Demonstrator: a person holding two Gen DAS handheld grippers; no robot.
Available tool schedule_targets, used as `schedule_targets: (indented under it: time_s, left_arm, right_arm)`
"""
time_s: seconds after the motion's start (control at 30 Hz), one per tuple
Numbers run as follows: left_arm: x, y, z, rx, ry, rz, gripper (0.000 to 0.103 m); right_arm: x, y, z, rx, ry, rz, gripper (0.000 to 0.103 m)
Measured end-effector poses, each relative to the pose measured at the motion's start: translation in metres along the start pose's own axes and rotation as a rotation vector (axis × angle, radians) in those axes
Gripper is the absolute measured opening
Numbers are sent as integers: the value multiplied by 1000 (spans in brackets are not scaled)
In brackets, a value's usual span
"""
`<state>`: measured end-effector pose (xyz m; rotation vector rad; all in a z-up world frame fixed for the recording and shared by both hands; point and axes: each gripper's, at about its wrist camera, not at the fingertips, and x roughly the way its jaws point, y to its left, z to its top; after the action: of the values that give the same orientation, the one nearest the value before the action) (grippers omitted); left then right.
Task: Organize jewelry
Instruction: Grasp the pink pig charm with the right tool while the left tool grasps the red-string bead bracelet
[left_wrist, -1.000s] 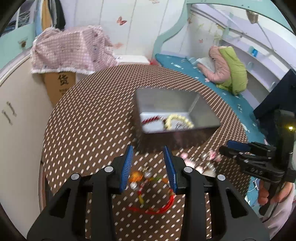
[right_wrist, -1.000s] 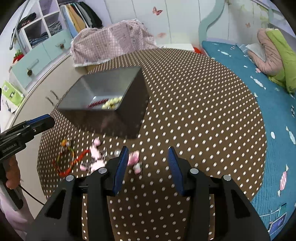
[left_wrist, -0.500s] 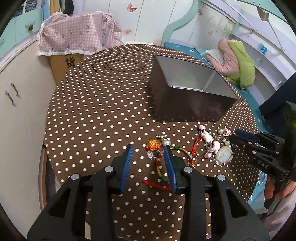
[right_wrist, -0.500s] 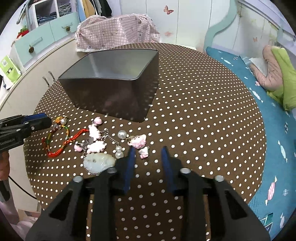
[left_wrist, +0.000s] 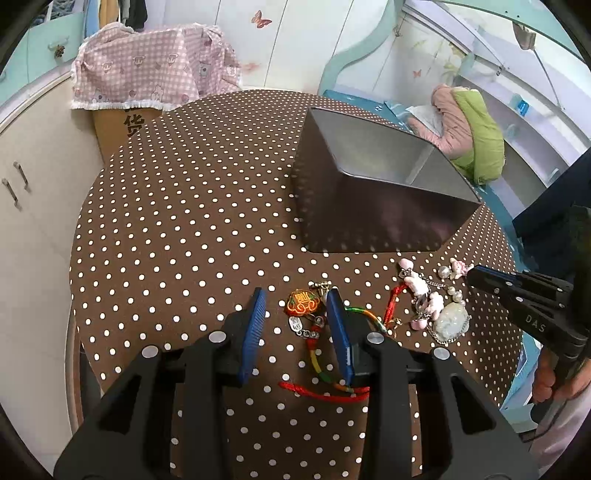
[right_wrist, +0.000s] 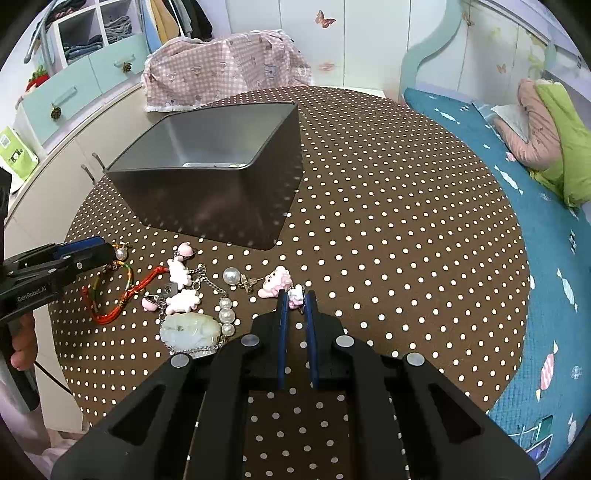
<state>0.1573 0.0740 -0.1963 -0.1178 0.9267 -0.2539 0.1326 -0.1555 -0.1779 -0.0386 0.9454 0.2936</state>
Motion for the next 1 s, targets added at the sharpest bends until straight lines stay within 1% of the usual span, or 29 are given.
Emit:
schedule_targets:
  time_s: [0.07, 0.13, 0.17, 0.2, 0.23, 0.3, 0.37, 0.5, 0.63, 0.77, 1.0]
  left_arm:
    - [1, 0, 1, 4, -1, 3, 35]
    - [3, 1, 3, 12, 0, 6, 34]
    - [3, 0, 3, 21, 0, 13, 29]
    - [4, 1, 3, 28, 1, 24, 20]
    - [5, 2, 4, 28, 2, 26, 17]
    - [4, 7, 4, 13, 3, 8, 17]
    - [3, 10, 4, 0, 1, -1, 17]
    - [0, 13, 2, -15, -7, -7, 16]
    - [-11, 17, 4, -34, -39, -29, 16]
    - [-23, 18, 8, -39, -71, -40, 16]
    - [-38, 15, 13, -40, -114, -46, 16]
  right_arm:
    - [1, 2, 1, -7, 1, -3, 9]
    - [2, 2, 2, -7, 6, -6, 13]
    - [2, 3, 2, -9, 6, -4, 15]
    - [3, 4, 2, -12, 6, -4, 16]
    - [2, 4, 2, -15, 6, -3, 17]
    - [3, 7, 3, -28, 4, -4, 24]
    - [3, 8, 3, -34, 2, -2, 27]
    - [5, 9, 4, -39, 3, -8, 27]
    - [8, 12, 6, -58, 0, -5, 27]
    - [9, 13, 4, -79, -9, -15, 16]
    - [8, 8, 2, -56, -9, 1, 15]
